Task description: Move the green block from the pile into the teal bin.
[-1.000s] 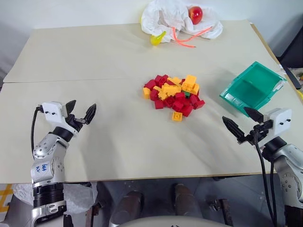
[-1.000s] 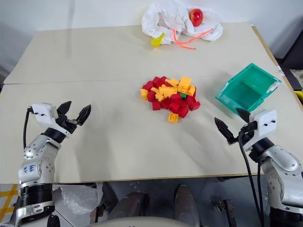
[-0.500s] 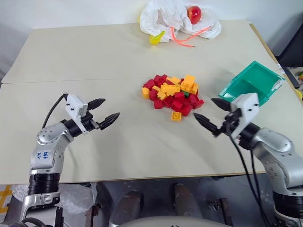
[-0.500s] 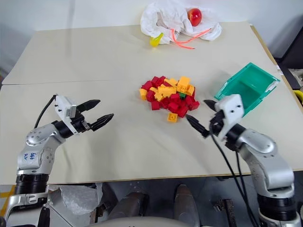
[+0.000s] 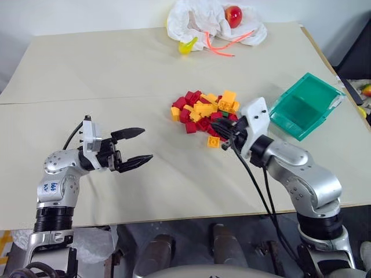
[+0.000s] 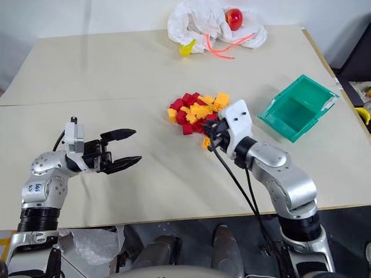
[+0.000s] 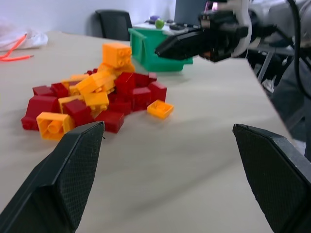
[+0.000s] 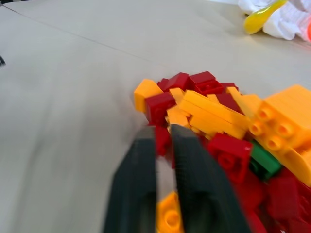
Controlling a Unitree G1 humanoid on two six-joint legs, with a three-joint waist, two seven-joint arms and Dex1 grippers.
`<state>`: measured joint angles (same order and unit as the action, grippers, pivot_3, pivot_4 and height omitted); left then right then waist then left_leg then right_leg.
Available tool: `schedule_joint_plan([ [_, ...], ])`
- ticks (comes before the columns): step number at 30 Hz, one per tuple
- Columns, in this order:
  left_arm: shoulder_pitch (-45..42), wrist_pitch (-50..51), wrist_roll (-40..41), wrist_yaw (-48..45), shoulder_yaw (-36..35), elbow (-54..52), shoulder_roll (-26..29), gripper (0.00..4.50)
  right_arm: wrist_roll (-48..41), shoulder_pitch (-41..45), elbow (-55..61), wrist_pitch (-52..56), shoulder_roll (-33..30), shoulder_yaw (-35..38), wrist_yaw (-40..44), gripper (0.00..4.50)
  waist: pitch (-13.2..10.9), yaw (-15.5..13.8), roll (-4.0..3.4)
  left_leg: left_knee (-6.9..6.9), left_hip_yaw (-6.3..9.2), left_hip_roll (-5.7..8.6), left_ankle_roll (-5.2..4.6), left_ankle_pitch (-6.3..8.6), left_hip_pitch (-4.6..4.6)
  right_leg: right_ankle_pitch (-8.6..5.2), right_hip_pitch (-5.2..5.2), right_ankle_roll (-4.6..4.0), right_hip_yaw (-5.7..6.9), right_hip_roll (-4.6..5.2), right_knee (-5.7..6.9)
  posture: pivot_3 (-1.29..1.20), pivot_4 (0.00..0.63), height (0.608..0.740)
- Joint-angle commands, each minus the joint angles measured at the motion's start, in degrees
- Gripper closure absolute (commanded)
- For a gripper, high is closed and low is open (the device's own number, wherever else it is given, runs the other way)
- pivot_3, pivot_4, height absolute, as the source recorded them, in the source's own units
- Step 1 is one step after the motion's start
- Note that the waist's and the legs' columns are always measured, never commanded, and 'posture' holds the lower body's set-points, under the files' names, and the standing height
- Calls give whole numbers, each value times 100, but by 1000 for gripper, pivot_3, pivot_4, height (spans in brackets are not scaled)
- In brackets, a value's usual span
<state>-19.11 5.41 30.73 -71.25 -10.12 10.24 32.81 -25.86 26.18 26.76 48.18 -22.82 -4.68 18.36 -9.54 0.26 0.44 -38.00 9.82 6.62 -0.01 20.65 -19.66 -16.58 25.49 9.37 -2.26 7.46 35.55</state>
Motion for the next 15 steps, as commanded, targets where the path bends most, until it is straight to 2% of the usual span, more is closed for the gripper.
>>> schedule_joint_plan([
  [1, -182, -325, -275, 232, -57, 180, 54, 0, 310, 745, -568, 63, 382, -296, -228, 4481, 0, 10, 0, -2, -1, -1, 0, 0, -1, 3, 2, -3, 1, -1, 1, 0, 150, 740],
  [5, -284, -463, -338, 362, -86, 263, -19, 0, 817, 1635, -1845, -231, 820, -558, -345, 4481, 0, 74, 0, -5, 0, -3, 2, -1, -3, 5, 6, -6, 5, -2, 8, 0, 150, 740],
  [12, -251, -538, -343, 476, -43, 178, -102, 0, 1542, 2540, -3858, -795, 1372, -768, -456, 4481, 1, 185, 0, -7, 7, -2, 0, 0, -15, 10, 15, -14, 39, 6, 23, 0, 150, 740],
  [15, -178, -534, -295, 478, -32, 60, -138, 0, 2021, 2867, -4801, -1244, 1277, -727, -675, 4481, 1, 267, 0, -6, 6, -3, 0, 0, -19, 10, 21, -15, 43, 6, 25, 0, 150, 740],
])
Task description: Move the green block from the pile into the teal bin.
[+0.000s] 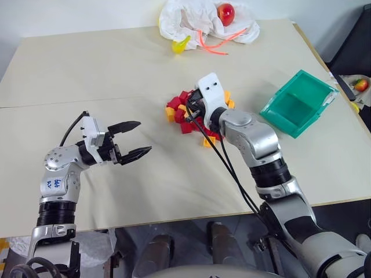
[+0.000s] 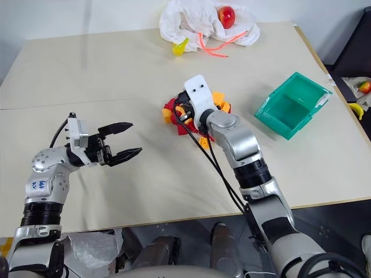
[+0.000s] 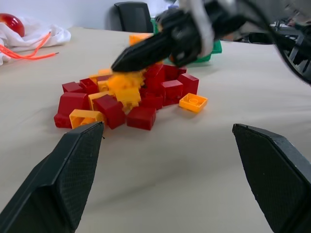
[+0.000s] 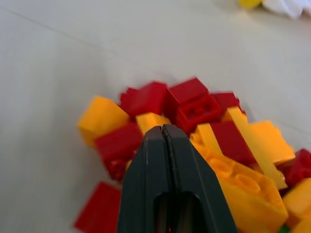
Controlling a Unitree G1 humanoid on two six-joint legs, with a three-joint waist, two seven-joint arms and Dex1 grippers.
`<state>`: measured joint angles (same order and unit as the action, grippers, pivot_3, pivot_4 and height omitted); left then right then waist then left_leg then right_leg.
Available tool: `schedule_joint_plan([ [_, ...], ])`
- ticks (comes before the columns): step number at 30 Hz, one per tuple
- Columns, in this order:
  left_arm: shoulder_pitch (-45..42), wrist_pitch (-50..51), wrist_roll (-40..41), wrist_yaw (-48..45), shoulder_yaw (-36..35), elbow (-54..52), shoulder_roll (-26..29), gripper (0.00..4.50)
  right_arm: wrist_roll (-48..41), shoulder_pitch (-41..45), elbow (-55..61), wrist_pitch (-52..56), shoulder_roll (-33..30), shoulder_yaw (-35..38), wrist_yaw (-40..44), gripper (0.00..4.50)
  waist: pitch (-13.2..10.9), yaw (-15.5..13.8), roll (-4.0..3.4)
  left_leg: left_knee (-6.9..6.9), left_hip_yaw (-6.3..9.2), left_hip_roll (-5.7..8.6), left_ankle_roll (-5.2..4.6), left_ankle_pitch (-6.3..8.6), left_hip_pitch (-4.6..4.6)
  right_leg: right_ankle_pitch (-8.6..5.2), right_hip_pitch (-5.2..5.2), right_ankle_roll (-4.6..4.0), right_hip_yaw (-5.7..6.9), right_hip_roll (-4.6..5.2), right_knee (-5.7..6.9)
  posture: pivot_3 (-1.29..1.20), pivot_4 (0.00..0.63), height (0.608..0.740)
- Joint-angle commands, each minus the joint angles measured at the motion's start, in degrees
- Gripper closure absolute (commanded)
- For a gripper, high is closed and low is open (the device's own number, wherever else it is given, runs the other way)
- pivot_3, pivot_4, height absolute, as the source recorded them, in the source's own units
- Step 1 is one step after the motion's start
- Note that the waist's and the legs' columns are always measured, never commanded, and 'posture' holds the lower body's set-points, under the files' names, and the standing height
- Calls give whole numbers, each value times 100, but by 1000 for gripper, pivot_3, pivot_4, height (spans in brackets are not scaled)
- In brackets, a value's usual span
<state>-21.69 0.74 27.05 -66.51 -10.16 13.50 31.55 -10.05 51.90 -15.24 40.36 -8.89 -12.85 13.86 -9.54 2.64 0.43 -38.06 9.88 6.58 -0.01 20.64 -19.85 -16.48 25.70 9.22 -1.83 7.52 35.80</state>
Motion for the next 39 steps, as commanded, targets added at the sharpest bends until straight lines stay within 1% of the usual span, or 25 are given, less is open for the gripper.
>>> schedule_joint_plan([
  [1, 84, -70, 84, -7, -29, -277, -15, 0, 556, 352, -755, -581, -244, 130, -242, 4481, 0, 53, 0, -2, 0, -1, 0, 0, -1, 0, 0, 0, 1, -1, 1, 0, 150, 740],
  [4, 45, -207, 62, -13, -56, -245, -43, 0, 719, 512, -1077, -662, -557, 320, -254, 4481, 1, 24, 0, -12, 8, 1, 0, 0, -7, 1, 0, -2, 8, 1, 5, 0, 150, 740],
  [9, 14, -628, -51, 119, -112, -219, -101, 0, 922, 760, -1547, -1018, -879, 459, -41, 4481, 1, 54, 1, -22, 12, 4, 0, 0, -19, 7, 2, -5, 11, 2, 3, 0, 150, 740],
  [11, 20, -769, -96, 172, -123, -208, -104, 0, 997, 867, -1774, -1180, -976, 479, 52, 4481, 1, 81, 1, -23, 9, 2, 1, -1, -33, 8, 22, -4, 9, 2, 7, 0, 150, 740],
  [17, 62, -974, -127, 226, -114, -157, -60, 0, 1193, 1099, -2469, -1749, -1031, 367, 527, 4481, 1, 177, 1, -19, -13, -5, 2, -1, -41, 8, 48, -4, -6, -2, 17, 0, 150, 740],
  [21, 78, -944, -114, 291, -105, -183, -64, 0, 1270, 1184, -2650, -1904, -995, 163, 1210, 4481, 1, 221, 1, -19, -14, -5, 1, -1, -42, 8, 50, -5, -6, -2, 17, 0, 150, 740],
  [25, 185, -916, -102, 364, -115, -279, -57, 0, 1081, 1086, -2008, -1592, -1038, 96, 2050, 4481, 1, 233, 1, -22, -21, -5, 1, -1, -52, 8, 68, -5, -9, -1, 24, 0, 150, 740],
  [29, 289, -928, -76, 413, -129, -362, -57, 0, 816, 687, -752, -951, -1292, -48, 3017, 4481, 1, 211, 0, -25, -24, -7, 2, -1, -54, 9, 72, -6, -6, -1, 25, 0, 150, 740],
  [32, 326, -916, -62, 406, -116, -386, -50, 0, 531, 433, 106, -330, -1478, -63, 3530, 4481, 1, 191, 1, -30, -24, -5, 1, -1, -56, 11, 70, -5, -6, 1, 25, 0, 150, 740],
  [34, 331, -897, -50, 351, -87, -384, -39, 0, 263, 163, 820, -1, -1780, -141, 4086, 4481, 1, 170, 1, -33, -23, -5, 1, -1, -57, 12, 70, -5, -5, 1, 26, 0, 150, 740],
  [36, 320, -884, -44, 314, -68, -370, -34, 0, 146, 24, 1179, 181, -1976, -143, 4273, 4481, 1, 127, 1, -37, -24, -5, 1, 0, -59, 13, 70, -5, -5, 1, 25, 0, 150, 740],
  [39, 272, -887, -51, 293, -76, -310, -28, 0, 40, 19, 1280, 222, -2110, -7, 4304, 4481, 1, 93, 1, -50, -30, -5, 1, 0, -60, 19, 70, -6, -7, 0, 25, 0, 150, 740],
])
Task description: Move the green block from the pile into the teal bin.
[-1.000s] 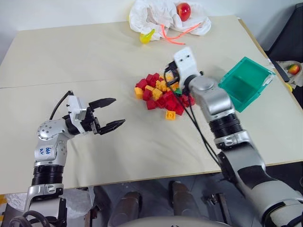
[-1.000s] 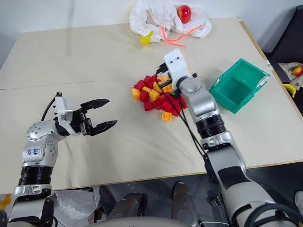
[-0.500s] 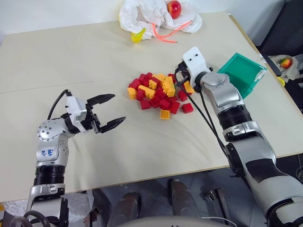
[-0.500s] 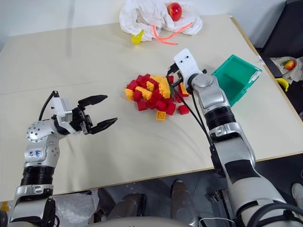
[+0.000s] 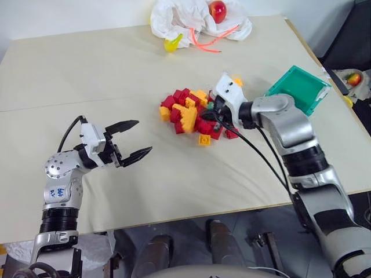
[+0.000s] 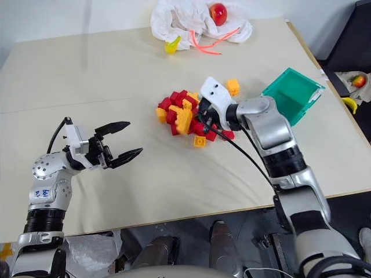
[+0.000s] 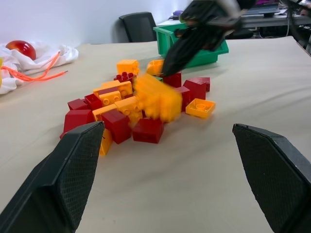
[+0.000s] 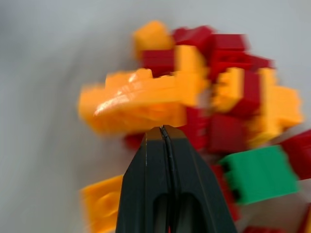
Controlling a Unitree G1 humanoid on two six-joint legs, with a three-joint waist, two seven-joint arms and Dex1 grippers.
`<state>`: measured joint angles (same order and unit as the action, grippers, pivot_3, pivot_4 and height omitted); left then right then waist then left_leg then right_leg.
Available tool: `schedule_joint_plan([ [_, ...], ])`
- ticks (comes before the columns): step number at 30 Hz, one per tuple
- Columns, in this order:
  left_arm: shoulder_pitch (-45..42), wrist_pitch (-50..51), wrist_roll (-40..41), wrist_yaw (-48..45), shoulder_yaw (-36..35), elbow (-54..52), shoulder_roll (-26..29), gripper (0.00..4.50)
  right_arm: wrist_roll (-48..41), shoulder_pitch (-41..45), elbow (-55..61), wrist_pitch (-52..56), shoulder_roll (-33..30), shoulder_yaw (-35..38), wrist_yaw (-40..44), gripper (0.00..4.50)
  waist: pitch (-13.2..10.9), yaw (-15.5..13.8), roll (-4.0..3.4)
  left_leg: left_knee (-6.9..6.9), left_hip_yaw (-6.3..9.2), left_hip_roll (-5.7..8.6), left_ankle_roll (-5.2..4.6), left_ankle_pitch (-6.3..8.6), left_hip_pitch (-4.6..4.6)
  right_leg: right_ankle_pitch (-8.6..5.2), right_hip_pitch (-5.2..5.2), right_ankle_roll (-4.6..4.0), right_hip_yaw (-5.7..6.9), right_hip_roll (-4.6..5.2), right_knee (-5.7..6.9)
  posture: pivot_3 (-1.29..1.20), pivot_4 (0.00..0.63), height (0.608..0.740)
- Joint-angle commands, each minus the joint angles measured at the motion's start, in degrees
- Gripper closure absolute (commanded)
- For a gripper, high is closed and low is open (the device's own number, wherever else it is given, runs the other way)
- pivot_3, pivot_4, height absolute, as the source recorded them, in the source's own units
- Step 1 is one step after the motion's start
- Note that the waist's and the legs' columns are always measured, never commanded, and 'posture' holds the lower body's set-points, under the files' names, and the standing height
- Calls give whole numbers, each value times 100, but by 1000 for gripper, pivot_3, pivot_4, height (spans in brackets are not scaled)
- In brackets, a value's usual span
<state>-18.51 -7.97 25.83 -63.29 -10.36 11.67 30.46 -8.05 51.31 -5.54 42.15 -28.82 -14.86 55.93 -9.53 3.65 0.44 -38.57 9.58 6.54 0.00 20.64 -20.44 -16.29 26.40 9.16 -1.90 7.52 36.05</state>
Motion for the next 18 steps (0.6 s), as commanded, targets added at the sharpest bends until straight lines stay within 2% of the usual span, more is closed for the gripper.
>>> schedule_joint_plan([
  [1, -62, -18, 65, -33, -56, -111, 82, 0, -185, 91, 317, 41, -163, 225, 114, 4481, 0, -23, 0, -7, -3, 0, 1, 1, 0, 1, 1, 0, -1, 0, -2, 0, 150, 740],
  [7, -255, -74, 10, -84, 11, 97, 18, 0, 301, 522, -683, -785, -238, 493, -700, 4481, 0, -118, 0, -39, -6, 2, 4, 2, -2, 13, -2, -1, -3, 0, -1, 0, 150, 740],
  [11, -333, -91, 4, -146, 62, 171, -16, 0, 334, 609, -1067, -1138, -221, 477, -628, 4481, 0, -148, 1, -39, -8, 1, 4, 2, -2, 14, -2, -1, -4, -1, -2, 0, 150, 740],
  [18, -462, -126, 14, -319, 78, 354, 10, 0, 474, 840, -1486, -1333, -447, 372, -154, 2131, 0, -144, 1, -42, -9, 1, 4, 2, -6, 15, 1, 0, -4, -1, -2, 0, 150, 740],
])
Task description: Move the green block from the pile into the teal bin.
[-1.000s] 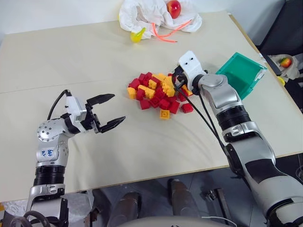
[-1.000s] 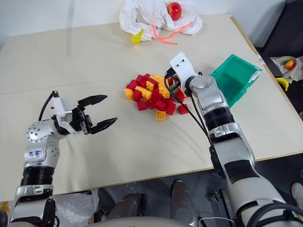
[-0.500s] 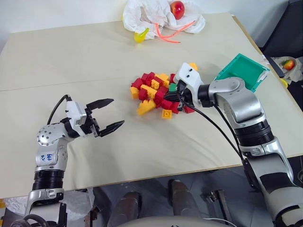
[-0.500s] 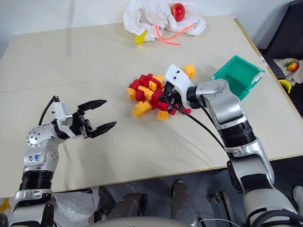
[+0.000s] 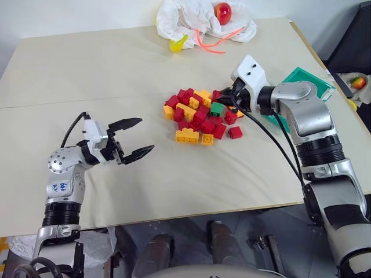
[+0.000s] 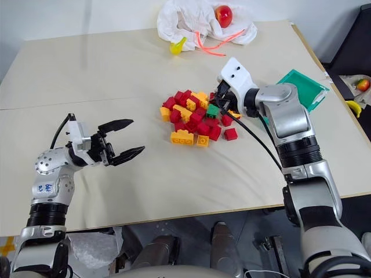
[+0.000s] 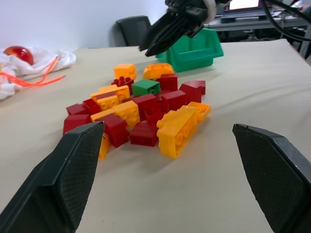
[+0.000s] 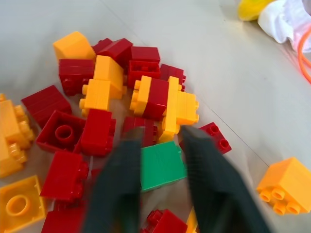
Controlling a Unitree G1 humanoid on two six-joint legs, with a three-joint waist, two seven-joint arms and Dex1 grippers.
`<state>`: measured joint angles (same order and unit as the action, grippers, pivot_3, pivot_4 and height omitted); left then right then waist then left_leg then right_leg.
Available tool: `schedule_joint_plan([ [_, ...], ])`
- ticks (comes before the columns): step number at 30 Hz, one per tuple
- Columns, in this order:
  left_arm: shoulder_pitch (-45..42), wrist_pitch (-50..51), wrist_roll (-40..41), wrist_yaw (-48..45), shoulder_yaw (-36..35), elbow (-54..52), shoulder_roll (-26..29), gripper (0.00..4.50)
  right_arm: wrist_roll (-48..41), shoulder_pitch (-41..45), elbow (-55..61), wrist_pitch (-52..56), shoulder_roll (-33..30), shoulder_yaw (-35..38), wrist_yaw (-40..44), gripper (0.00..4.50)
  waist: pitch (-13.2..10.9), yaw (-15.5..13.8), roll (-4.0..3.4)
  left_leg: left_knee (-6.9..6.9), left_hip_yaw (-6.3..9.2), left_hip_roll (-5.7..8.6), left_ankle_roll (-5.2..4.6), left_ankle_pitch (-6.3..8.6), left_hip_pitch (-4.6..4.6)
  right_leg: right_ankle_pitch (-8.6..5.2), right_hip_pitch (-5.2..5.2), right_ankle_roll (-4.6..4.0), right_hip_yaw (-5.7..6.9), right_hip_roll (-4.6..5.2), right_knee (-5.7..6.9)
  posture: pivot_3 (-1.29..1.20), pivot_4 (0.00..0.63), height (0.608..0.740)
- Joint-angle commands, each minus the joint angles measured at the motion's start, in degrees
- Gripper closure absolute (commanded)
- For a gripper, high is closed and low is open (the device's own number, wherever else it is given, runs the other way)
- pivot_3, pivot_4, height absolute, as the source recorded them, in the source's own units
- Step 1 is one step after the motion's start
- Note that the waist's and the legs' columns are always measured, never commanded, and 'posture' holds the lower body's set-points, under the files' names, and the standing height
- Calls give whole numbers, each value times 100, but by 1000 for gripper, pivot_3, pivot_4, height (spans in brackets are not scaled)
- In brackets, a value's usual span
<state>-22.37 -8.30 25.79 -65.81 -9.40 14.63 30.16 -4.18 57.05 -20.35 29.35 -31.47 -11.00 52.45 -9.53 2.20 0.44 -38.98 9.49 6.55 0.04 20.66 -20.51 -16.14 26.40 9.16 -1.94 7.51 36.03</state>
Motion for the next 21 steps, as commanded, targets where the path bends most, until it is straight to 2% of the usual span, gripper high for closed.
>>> schedule_joint_plan([
  [1, -90, -102, 14, -82, -27, 91, 42, 0, 140, 331, -85, 14, -199, -69, 253, 1873, 0, 1, 0, 0, 0, 0, 0, 0, 0, 0, 0, 0, 0, 0, 1, 0, 150, 740],
  [6, -126, -146, 2, -97, -16, 158, 17, 0, 345, 611, -572, 32, -46, -241, 277, 199, 0, 18, 0, 0, 0, -2, 0, 0, 0, 0, 1, 0, 0, -2, 1, 0, 150, 740],
  [7, -132, -154, -3, -93, -3, 161, 4, 0, 399, 665, -704, -1, 10, -281, 255, 18, 0, 15, 0, 0, 0, -2, 0, 0, 0, 0, 1, 0, 0, -1, 1, 0, 150, 740],
  [15, -127, -209, -28, -76, 83, 144, -82, 0, 946, 1428, -2507, -249, 793, -659, -30, 18, 0, 115, 0, -1, -2, -3, 0, 0, 0, 0, 3, -1, 0, -2, 23, 0, 150, 740],
  [21, -53, -235, -18, -10, 73, 50, -94, 0, 1281, 1812, -3528, -455, 1030, -773, 52, 18, 0, 123, 0, -2, -2, -1, 0, 0, -1, 1, 5, -1, 3, 0, 31, 0, 150, 740],
])
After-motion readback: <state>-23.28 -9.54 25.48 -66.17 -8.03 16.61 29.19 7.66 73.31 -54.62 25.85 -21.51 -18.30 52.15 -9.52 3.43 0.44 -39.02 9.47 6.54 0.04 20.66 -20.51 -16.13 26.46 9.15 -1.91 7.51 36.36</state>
